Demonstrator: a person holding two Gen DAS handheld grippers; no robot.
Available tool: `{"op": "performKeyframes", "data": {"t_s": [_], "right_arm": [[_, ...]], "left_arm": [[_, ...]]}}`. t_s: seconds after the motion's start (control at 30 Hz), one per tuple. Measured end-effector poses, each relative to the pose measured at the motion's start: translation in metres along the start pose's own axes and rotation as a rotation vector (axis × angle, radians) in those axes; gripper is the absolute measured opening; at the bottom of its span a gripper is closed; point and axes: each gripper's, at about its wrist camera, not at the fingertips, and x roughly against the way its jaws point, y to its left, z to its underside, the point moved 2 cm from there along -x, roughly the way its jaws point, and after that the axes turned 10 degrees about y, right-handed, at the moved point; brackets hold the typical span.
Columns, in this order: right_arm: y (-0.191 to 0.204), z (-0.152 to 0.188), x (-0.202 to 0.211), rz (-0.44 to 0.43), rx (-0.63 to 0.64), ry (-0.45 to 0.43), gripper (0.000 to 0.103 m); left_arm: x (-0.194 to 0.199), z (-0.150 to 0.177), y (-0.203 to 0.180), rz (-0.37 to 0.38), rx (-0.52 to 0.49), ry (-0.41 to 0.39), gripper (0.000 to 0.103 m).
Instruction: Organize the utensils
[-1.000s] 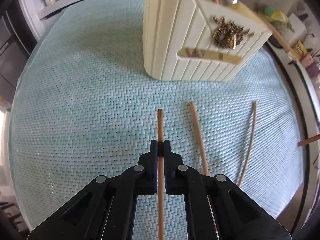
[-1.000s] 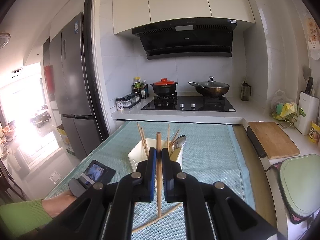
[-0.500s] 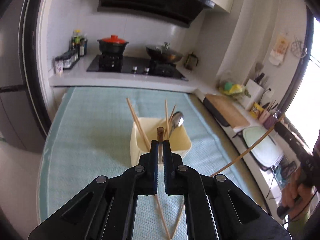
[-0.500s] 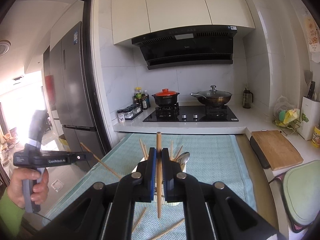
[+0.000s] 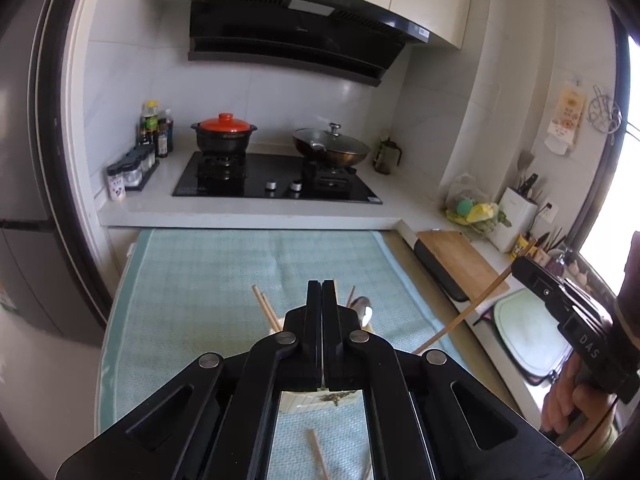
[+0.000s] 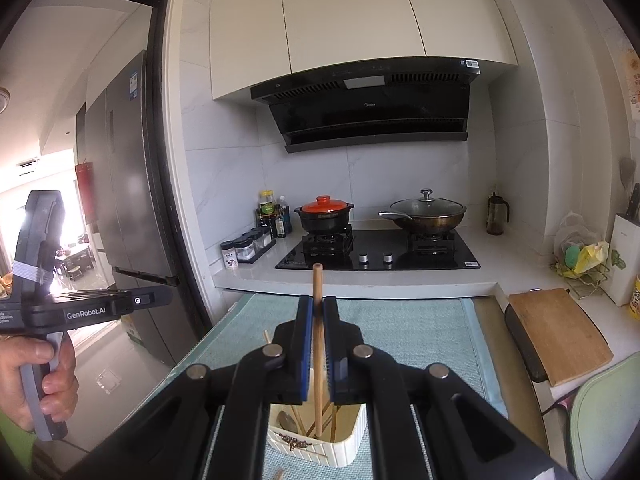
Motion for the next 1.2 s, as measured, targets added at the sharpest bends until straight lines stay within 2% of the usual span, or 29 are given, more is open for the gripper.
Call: {"op": "performKeyframes", "data": {"t_s": [0.1,0.2,0.37,0.43,0.5,0.7,0.83,1.0,1.2], "right_arm": [[-0.002,-0.003,-0.012,-0.001,0.000,0.005,0.005],[-0.006,-0.002,-0.018,-0.007,-0.003,0.009,0.005],[-0.004,0.008,-0.002,-0.020,0.028,-0.027,0.005],[-0.002,0.012,0.007,-0.032,0.038,-0.035,0.005],[0.000,0.016,0.018,-0.051,0.037,-0.046,0.006],[0.000,0.025,0.056,-0.088,0.031,-0.087,0.006],[0.001,0.030,0.075,-0.097,0.037,-0.097,0.006],[0.001,0.036,0.085,-0.096,0.044,-0.093,0.006],[-0.004,0.046,0.084,-0.096,0.029,-0.073,0.006]], "left_arm": [[-0.005,-0.006,0.001,0.006,0.000,-0.007,0.000],[-0.006,-0.001,0.005,0.012,-0.017,0.019,0.000],[-0.016,0.041,0.029,-0.030,-0.053,0.145,0.002],[-0.032,0.062,0.051,-0.062,-0.029,0.222,0.012],[-0.049,0.079,0.080,-0.101,0.018,0.278,0.015],[-0.131,0.124,0.192,-0.246,0.190,0.479,0.017],[-0.179,0.155,0.240,-0.302,0.252,0.586,0.017],[-0.204,0.175,0.269,-0.297,0.324,0.610,0.016],[-0.217,0.179,0.268,-0.347,0.295,0.617,0.016]]}}
